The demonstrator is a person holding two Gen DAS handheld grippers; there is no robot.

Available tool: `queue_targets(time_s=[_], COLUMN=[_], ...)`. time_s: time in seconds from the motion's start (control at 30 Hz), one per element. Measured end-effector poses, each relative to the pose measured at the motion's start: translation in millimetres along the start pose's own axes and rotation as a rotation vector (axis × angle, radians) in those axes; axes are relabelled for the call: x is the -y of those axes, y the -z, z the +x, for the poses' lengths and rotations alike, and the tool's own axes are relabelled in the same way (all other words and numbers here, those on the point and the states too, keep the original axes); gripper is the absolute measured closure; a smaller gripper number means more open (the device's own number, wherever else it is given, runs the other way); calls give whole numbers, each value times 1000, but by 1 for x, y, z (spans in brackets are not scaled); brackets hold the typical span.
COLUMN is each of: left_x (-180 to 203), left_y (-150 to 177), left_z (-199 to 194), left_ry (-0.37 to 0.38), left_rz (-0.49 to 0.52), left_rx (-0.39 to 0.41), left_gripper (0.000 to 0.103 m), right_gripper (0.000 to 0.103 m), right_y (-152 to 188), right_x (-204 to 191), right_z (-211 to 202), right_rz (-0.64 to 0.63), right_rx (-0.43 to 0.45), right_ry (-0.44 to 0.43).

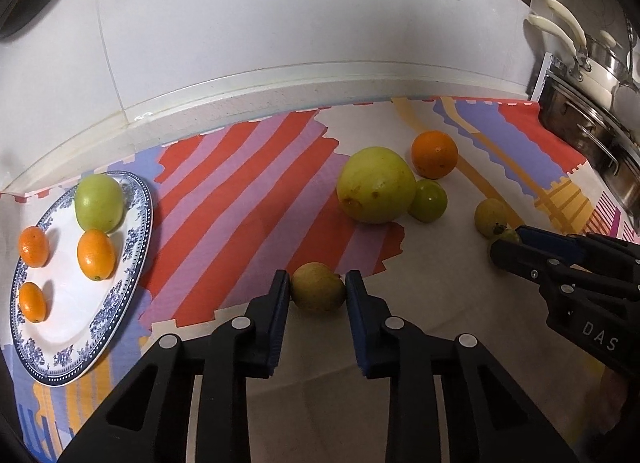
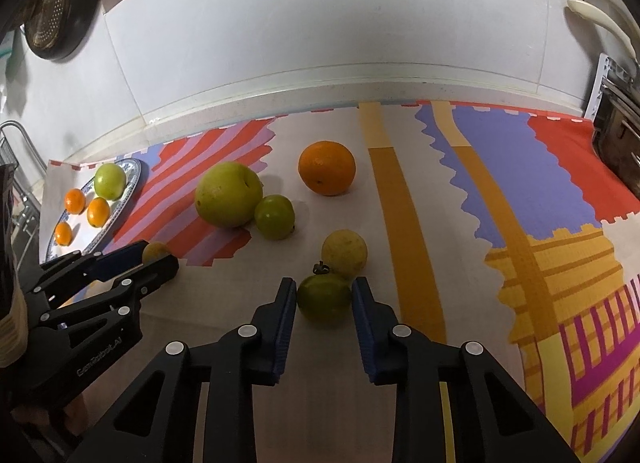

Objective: Organize fruits
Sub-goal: 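Grasp the yellow-brown round fruit with the left gripper while the right gripper grasps the green tomato, then carry both held fruits with both grippers over the plate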

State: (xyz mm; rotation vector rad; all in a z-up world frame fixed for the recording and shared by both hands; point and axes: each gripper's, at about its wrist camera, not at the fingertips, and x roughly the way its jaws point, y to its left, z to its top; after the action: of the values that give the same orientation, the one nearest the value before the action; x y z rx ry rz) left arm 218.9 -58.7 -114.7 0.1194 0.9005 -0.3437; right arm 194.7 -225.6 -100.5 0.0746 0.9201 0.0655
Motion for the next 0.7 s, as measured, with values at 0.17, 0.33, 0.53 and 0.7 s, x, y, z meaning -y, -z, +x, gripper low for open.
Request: queue_targets(time_s=[0.17, 0.33, 0.53, 0.7], left_x=[0, 0, 0, -2], left_y=[-1, -2, 0, 3], left_z=[-6, -15, -30, -49], left_ry=[7, 12, 12, 4], left_rz=[-3, -10, -19, -26], left_rx=[13, 27, 47, 73], left_gripper=[74, 74, 74, 74], right_gripper=[74, 74, 74, 74], right_y=[0, -2, -4, -4], right_x=[-1, -2, -6, -14], right_z=[-2, -9, -21, -34], right_rz=[-3, -10, -23, -41], right_rx=[7, 19, 41, 64], right_ry=[-5, -11, -23, -38])
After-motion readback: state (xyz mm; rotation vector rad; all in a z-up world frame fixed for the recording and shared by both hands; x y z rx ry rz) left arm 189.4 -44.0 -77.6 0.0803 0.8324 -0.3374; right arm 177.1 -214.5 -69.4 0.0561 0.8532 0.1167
